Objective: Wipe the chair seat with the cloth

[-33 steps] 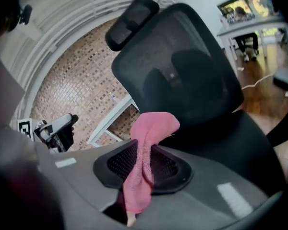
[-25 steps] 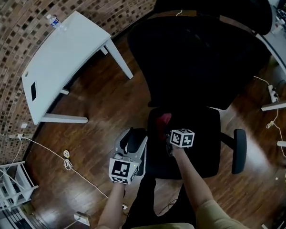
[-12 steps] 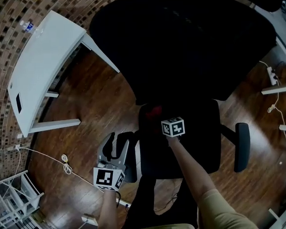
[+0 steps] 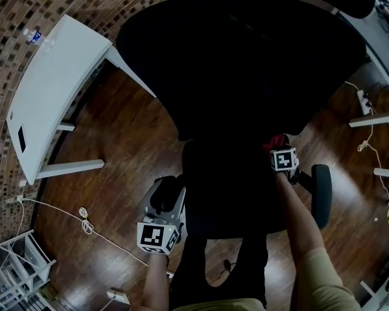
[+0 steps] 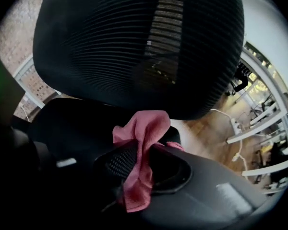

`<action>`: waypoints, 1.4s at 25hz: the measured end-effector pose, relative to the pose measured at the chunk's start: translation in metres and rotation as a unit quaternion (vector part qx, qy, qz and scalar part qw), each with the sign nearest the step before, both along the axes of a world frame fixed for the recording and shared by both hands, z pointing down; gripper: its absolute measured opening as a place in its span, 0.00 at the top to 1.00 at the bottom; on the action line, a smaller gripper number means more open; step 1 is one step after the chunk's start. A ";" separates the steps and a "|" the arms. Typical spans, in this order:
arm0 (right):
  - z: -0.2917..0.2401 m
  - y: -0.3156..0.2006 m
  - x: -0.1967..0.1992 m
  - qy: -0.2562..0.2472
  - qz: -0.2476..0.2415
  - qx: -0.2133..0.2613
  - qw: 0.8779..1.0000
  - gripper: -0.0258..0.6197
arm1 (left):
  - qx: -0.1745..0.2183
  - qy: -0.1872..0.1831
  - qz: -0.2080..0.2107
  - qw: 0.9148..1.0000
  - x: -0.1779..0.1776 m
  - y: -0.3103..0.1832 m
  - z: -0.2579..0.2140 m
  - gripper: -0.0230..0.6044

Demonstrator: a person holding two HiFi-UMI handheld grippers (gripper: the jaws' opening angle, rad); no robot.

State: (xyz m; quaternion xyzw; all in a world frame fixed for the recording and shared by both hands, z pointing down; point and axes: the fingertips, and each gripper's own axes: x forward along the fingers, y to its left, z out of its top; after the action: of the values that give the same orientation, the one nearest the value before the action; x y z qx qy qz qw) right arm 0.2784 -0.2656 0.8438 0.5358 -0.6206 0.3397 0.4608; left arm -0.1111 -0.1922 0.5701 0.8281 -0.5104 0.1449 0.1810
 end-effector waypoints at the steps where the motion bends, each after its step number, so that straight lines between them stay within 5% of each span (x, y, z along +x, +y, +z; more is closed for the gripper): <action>1: -0.002 0.000 0.009 0.016 0.004 -0.008 1.000 0.83 | -0.002 -0.003 -0.002 1.000 -0.003 -0.002 0.003 0.63; 4: 0.001 0.012 0.008 -0.002 0.028 -0.008 1.000 0.83 | -0.015 -0.008 -0.015 1.000 -0.022 0.003 0.004 0.63; 7: 0.003 0.017 -0.026 -0.090 0.044 -0.019 0.995 0.83 | -0.015 -0.008 -0.022 1.000 -0.034 0.006 -0.007 0.63; 10: -0.008 0.026 -0.136 -0.213 -0.027 -0.016 0.976 0.83 | -0.017 -0.003 -0.030 0.999 -0.050 0.010 -0.014 0.63; 13: -0.027 0.035 -0.275 -0.318 -0.109 0.008 0.942 0.83 | -0.026 0.006 -0.045 0.999 -0.064 0.017 -0.009 0.63; 16: -0.029 0.049 -0.379 -0.403 -0.092 0.001 0.910 0.83 | -0.028 -0.004 -0.039 0.999 -0.070 0.022 -0.010 0.63; 19: -0.023 0.054 -0.410 -0.393 -0.090 0.022 0.915 0.84 | -0.027 -0.016 -0.035 0.999 -0.072 0.022 -0.014 0.63; 21: -0.019 0.053 -0.396 -0.361 -0.105 0.050 0.925 0.84 | -0.030 -0.012 -0.035 0.999 -0.072 0.023 -0.009 0.63; 23: -0.004 0.059 -0.349 -0.296 -0.106 0.049 0.948 0.84 | -0.036 -0.005 -0.029 0.999 -0.064 0.024 -0.002 0.62; 28: 0.017 0.071 -0.141 -0.102 -0.059 0.009 0.993 0.84 | -0.036 0.013 -0.013 0.999 -0.024 0.020 -0.006 0.60; 31: 0.002 0.078 -0.027 -0.007 0.003 -0.018 1.000 0.84 | -0.032 0.015 0.016 0.999 0.001 0.023 -0.010 0.58; 33: -0.002 0.094 0.009 0.017 0.050 -0.059 0.997 0.84 | -0.032 0.014 0.026 0.999 0.007 0.027 -0.008 0.58; 35: -0.003 0.081 0.020 0.025 0.043 -0.029 0.998 0.83 | -0.035 0.014 0.026 0.999 0.008 0.030 -0.007 0.58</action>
State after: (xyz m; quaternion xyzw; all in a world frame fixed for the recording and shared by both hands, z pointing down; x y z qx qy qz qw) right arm 0.2980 -0.1848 0.8412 0.5564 -0.5752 0.3640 0.4766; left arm -0.1032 -0.1619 0.5630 0.8361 -0.4807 0.1557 0.2135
